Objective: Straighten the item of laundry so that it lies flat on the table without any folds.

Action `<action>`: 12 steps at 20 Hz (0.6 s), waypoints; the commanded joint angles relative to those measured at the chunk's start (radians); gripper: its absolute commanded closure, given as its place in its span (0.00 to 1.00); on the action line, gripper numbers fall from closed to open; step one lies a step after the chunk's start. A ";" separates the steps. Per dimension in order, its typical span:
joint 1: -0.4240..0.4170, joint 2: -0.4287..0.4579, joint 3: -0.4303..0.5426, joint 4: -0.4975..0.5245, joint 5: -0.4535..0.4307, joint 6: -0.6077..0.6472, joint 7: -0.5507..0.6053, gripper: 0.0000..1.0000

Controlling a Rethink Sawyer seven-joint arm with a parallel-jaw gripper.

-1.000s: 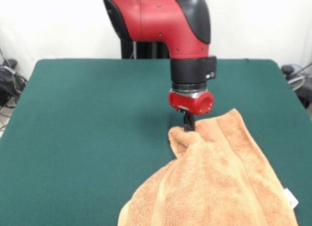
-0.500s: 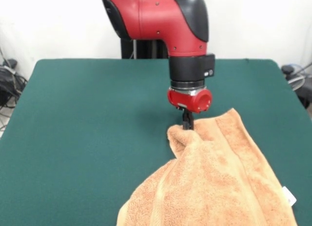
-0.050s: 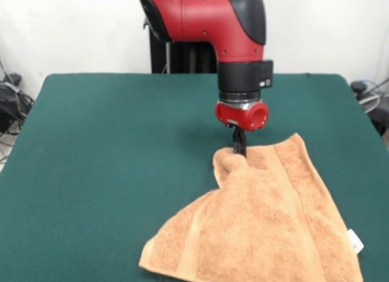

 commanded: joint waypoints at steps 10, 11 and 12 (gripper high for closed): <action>-0.041 0.147 0.035 0.302 0.051 -0.001 0.201 1.00; -0.045 0.148 0.037 0.304 0.050 -0.004 0.196 1.00; -0.047 0.151 0.037 0.303 0.048 -0.013 0.191 1.00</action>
